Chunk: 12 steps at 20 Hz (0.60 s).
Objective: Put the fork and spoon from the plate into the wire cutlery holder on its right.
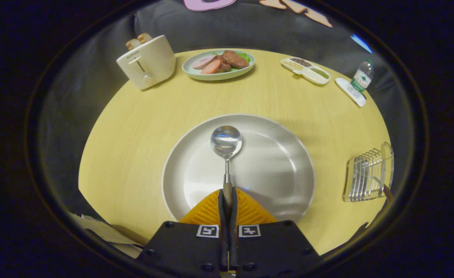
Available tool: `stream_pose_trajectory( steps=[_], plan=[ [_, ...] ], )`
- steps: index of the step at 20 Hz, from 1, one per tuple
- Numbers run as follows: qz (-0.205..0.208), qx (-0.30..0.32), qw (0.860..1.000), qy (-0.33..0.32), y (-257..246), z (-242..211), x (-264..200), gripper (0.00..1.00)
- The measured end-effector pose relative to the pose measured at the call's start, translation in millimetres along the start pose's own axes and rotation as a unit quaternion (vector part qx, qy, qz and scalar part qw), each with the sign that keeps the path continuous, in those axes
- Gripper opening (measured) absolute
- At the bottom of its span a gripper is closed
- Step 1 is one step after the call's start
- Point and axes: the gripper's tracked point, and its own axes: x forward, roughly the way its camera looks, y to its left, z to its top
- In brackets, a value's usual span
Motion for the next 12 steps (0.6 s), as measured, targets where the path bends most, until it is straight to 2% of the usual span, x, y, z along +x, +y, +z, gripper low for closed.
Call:
stream_pose_trajectory(
  steps=[4, 12],
  plan=[
    [0.008, 0.014, 1.000, 0.004, -12, 1, -12, 0.05],
    [0.007, -0.003, 1.000, 0.022, -59, -5, -61, 0.05]
  ],
)
